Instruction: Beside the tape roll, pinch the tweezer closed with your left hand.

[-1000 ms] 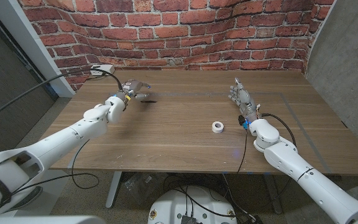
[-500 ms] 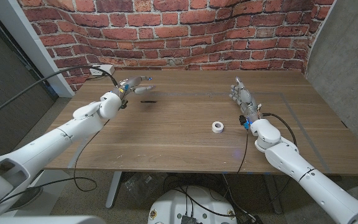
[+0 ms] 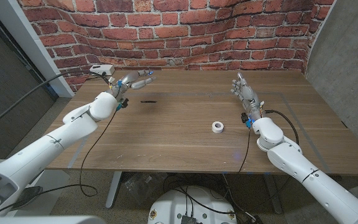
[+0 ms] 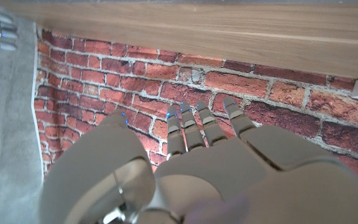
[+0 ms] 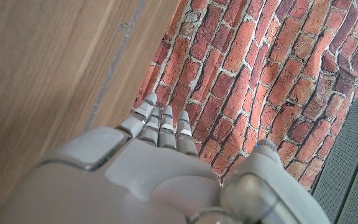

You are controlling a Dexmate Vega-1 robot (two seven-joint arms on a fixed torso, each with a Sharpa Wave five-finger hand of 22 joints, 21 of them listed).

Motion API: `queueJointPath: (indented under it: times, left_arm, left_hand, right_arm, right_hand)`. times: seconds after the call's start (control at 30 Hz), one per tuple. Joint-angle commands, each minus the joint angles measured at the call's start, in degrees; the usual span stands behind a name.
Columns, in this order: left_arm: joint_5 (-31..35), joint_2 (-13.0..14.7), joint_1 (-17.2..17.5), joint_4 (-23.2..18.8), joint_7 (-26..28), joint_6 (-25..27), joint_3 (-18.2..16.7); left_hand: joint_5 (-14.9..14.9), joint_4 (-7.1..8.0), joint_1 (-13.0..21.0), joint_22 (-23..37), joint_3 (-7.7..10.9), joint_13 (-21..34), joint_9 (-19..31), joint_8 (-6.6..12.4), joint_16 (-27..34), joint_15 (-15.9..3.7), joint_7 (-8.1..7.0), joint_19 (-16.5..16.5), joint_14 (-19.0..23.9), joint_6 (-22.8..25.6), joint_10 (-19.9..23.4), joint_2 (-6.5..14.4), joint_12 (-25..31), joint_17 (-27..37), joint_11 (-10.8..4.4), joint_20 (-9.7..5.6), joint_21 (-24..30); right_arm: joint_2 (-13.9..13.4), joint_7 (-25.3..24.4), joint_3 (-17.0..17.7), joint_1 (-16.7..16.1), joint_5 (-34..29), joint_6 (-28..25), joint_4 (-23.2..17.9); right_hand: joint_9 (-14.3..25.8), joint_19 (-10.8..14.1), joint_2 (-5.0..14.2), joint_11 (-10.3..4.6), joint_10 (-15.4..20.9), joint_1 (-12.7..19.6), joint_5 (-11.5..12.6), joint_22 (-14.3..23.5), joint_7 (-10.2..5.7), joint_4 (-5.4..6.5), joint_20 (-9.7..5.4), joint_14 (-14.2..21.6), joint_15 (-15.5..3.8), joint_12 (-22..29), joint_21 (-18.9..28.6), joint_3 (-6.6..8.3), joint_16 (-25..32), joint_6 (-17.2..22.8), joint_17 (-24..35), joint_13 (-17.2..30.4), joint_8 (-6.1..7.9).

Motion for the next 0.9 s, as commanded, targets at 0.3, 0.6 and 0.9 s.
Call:
queueJointPath:
  times: [0.3,0.6,0.9]
  left_arm:
    - [-17.0,-3.7,6.7,-1.5,-2.4,-11.1,-6.0]
    - [-26.9,-7.6,6.0,2.2,-8.1,-14.4,-6.1]
    - [-34.4,-11.9,3.8,5.2,-12.5,-14.5,-4.6]
  left_hand:
    - [-0.1,0.81,-1.7,0.1,-0.98,0.1,0.0,-0.55,0.4,1.02,0.28,-0.3,-0.2,-2.3,-0.3,-0.8,0.4,0.2,1.05,1.09,0.1]
    - [0.1,1.56,-5.8,0.1,-3.38,-0.3,-0.2,-1.73,0.2,1.59,0.57,-0.9,-1.7,-9.1,-3.1,-2.1,-0.3,0.2,1.91,1.21,0.1]
    - [0.3,1.61,-7.5,0.1,-4.43,-0.4,-0.2,-0.96,0.0,2.14,1.35,-1.5,-2.8,-9.0,-4.6,-2.6,-0.5,0.2,3.06,1.10,0.0]
  right_arm:
    - [-1.0,2.0,1.3,0.4,-0.9,2.1,-1.7]
    - [-2.1,5.3,2.5,0.8,1.8,2.5,-1.7]
    - [-1.5,8.5,3.1,1.5,4.3,5.7,0.9]
  right_hand:
    - [0.3,0.4,0.11,-0.09,0.9,-0.4,-0.1,0.1,0.26,-0.01,-0.22,0.4,0.12,0.3,0.1,-0.51,0.2,2.9,0.2,0.0,0.93]
    - [0.4,0.9,0.22,-0.14,1.9,-0.5,0.0,0.1,0.23,0.00,-0.40,0.7,0.01,0.5,0.2,-0.67,0.2,4.4,0.1,0.0,1.10]
    - [0.4,1.3,0.28,-0.82,0.2,-0.5,0.0,0.1,-1.60,-0.09,-0.60,0.0,-0.18,-0.2,0.3,-0.77,-0.1,4.9,0.1,0.0,0.97]
